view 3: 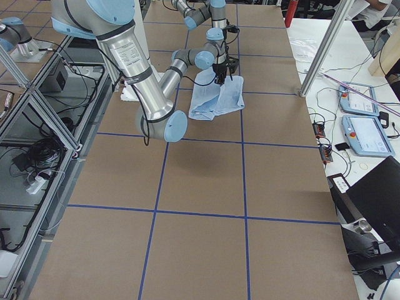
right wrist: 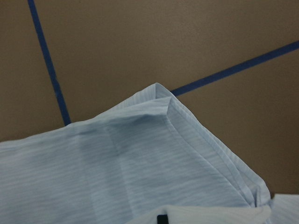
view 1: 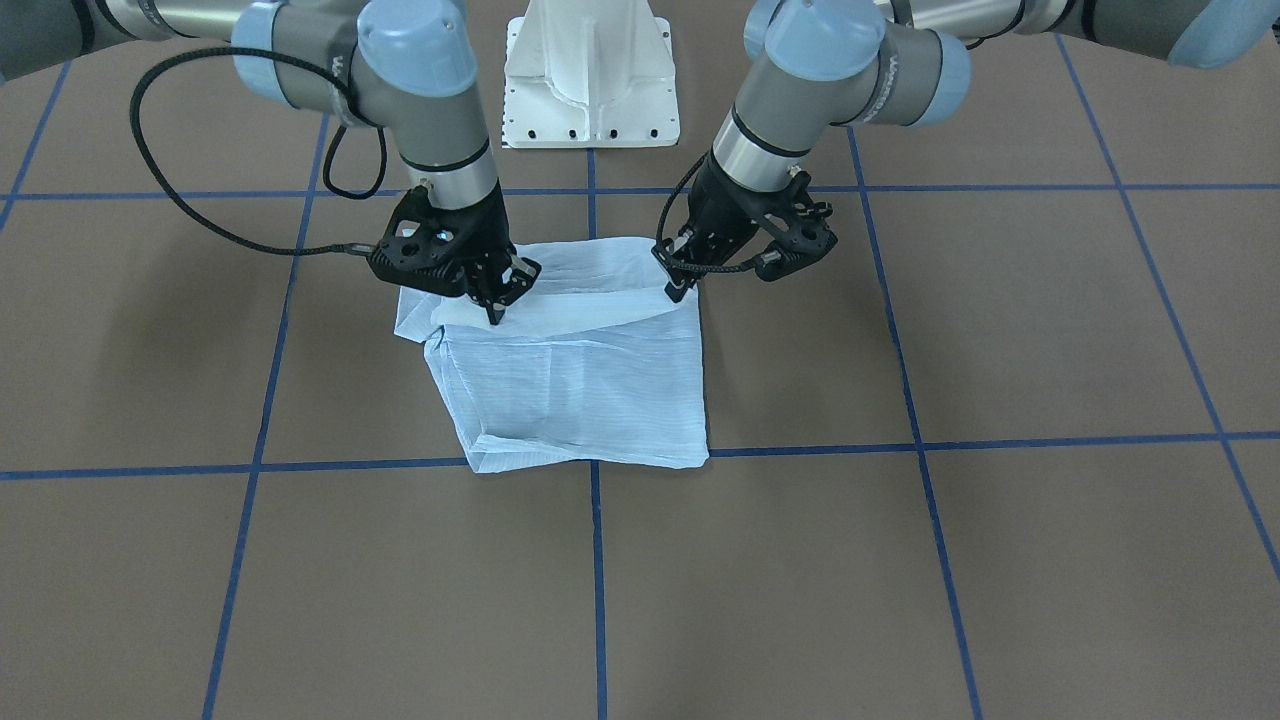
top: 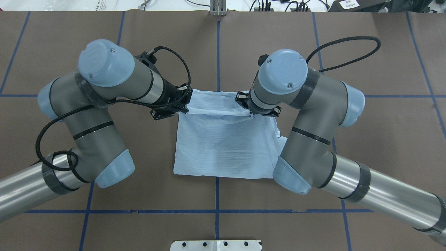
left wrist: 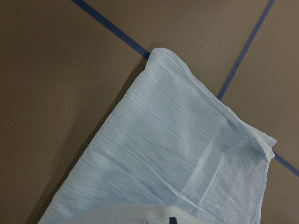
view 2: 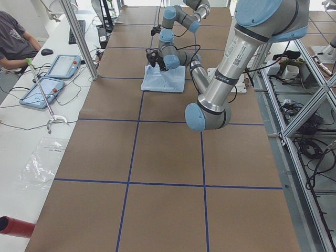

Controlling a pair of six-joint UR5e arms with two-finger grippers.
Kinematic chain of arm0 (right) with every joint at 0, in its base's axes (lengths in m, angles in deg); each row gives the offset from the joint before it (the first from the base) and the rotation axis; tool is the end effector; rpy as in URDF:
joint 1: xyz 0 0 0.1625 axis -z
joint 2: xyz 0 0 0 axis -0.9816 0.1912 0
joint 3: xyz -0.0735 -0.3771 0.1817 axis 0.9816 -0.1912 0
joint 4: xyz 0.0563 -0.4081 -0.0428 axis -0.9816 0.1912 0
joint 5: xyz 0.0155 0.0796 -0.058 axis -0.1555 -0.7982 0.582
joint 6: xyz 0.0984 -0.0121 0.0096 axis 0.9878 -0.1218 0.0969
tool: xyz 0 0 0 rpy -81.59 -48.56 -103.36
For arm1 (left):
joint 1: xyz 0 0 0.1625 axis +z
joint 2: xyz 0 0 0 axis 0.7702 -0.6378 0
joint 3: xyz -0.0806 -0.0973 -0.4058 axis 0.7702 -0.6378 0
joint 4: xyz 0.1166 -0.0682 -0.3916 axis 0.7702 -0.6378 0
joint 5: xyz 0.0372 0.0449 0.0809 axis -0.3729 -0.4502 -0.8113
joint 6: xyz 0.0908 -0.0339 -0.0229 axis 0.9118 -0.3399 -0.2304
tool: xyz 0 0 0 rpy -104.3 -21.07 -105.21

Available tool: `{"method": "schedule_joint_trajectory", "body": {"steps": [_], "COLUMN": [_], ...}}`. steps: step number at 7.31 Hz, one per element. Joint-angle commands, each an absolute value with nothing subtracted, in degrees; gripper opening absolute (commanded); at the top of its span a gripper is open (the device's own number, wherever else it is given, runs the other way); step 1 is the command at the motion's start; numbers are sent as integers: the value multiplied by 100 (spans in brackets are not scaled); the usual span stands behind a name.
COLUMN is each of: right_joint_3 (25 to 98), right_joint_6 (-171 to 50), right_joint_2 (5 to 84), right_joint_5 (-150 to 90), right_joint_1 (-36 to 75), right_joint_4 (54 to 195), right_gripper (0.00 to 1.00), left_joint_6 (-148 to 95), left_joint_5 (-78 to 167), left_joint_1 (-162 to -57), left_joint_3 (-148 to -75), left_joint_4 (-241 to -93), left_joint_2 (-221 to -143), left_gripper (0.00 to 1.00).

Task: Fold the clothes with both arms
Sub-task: 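Lift the near edge with both grippers and carry it onto the far edge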

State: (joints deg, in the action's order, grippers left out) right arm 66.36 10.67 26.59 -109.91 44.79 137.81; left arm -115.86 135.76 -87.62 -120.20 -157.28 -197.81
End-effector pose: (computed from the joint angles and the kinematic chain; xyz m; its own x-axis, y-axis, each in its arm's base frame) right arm -0.4949 -0.4700 0.2094 0.5876 0.3496 0.7297 -0.3875 0.9133 -0.1255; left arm 0.4610 -0.4699 0.1909 0.3028 -0.5116 -0.8041 0.3764 0.8393 -0.3923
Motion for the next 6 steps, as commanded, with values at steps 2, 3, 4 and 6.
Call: {"method": "schedule_joint_trajectory", "body": {"steps": [2,3,4,6], "right_joint_3": [5203,5043,4964,4910], "right_joint_6": [763,772,781,781], "right_joint_2": [2040,2030,2030,2021], "right_joint_5": [-11020,-11029,-11029,-11038], "right_joint_1": [4189,4154,4154,4154], "right_joint_4": [13052,12745,12585,12575], "right_gripper": [0,0,0,0], "left_joint_6": [-11405,-11413,-11413,-11405], "left_joint_5": [13554,13554,13554,13545], "left_joint_1": [-8974,-8974,-8966,-8966], "left_joint_3": [-11052,-10691,-10618,-10574], "left_joint_4": [-16290,-16571,-16626,-16626], "left_joint_2": [-20136,-20277,-20296,-20296], "left_gripper": [0,0,0,0]}}
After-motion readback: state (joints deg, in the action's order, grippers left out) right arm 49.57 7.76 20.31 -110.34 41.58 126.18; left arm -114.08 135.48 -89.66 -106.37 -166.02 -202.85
